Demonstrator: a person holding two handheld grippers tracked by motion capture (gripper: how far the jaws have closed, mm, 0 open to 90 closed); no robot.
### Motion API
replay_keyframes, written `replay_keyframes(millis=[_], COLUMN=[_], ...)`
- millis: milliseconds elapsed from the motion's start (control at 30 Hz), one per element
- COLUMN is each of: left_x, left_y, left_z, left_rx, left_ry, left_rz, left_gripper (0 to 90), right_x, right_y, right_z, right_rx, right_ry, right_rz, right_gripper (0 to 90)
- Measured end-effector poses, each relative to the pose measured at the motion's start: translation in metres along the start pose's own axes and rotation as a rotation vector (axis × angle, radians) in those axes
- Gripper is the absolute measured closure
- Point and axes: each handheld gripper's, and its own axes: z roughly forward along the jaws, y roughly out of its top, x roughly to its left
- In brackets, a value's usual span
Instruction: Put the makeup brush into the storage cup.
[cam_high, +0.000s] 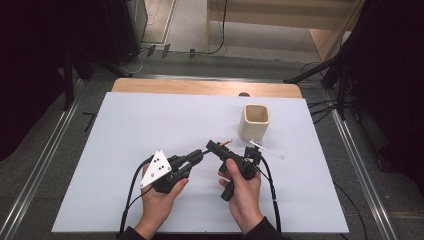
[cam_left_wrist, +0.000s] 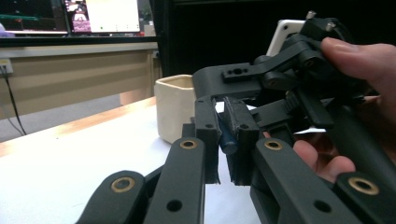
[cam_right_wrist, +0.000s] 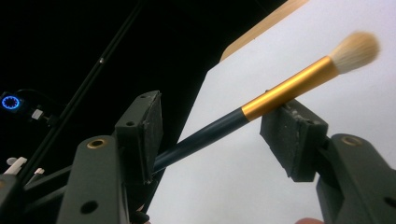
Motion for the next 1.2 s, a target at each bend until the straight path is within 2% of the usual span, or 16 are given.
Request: replay_keyframes(millis=[200, 267, 300, 333, 367, 400, 433, 533, 633, 733, 800, 867, 1033, 1200], left_x=[-0.002, -0.001, -0.001, -0.001, -0.001, -0.001, -0.001, 0.000, 0.005, 0.013, 0.018, 0.021, 0.028, 0.037], left_y=[-0.002, -0.002, -0.003, -0.003, -0.004, -0.005, -0.006, -0.005, -0.002, -0.002, -0.003, -0.003, -0.004, -0.005], left_z=[0.001, 0.002, 0.002, 0.003, 0.003, 0.004, 0.005, 0.007, 0.004, -0.001, -0.005, -0.008, -0.016, -0.027], left_rx=[0.002, 0.008, 0.022, 0.057, 0.076, 0.091, 0.111, 0.148, 0.165, 0.175, 0.180, 0.180, 0.181, 0.179], left_ry=[-0.001, -0.009, -0.014, -0.020, -0.041, -0.060, -0.069, -0.077, -0.064, -0.065, -0.084, -0.089, -0.065, -0.037], left_rz=[0.006, 0.000, -0.008, -0.014, -0.034, -0.056, -0.067, -0.094, -0.126, -0.161, -0.177, -0.171, -0.170, -0.172], left_gripper=[85.8, 85.8, 85.7, 85.4, 83.4, 73.4, 64.8, 42.4, 27.5, 10.0, 0.0, 0.0, 0.0, 0.0], right_x=[-0.003, -0.006, -0.008, -0.010, -0.012, -0.013, -0.013, -0.008, 0.000, 0.005, 0.006, 0.006, 0.008, 0.013], right_y=[0.000, 0.000, 0.000, 0.000, 0.002, 0.004, 0.005, 0.008, 0.008, 0.010, 0.010, 0.012, 0.016, 0.022], right_z=[-0.001, -0.001, -0.002, -0.003, -0.004, -0.007, -0.009, -0.010, -0.011, -0.012, -0.012, -0.013, -0.017, -0.021], right_rx=[0.009, 0.012, 0.018, 0.018, 0.022, 0.041, 0.033, 0.030, 0.007, -0.001, -0.005, -0.007, -0.016, -0.027], right_ry=[0.006, 0.012, 0.020, 0.041, 0.069, 0.090, 0.090, 0.081, 0.068, 0.031, 0.003, -0.010, -0.066, -0.091], right_rz=[0.031, 0.052, 0.070, 0.097, 0.117, 0.112, 0.100, 0.015, -0.097, -0.189, -0.239, -0.276, -0.378, -0.468], right_gripper=[46.5, 52.5, 58.3, 64.2, 79.9, 83.6, 84.2, 84.2, 84.2, 84.2, 84.2, 84.2, 84.2, 84.2])
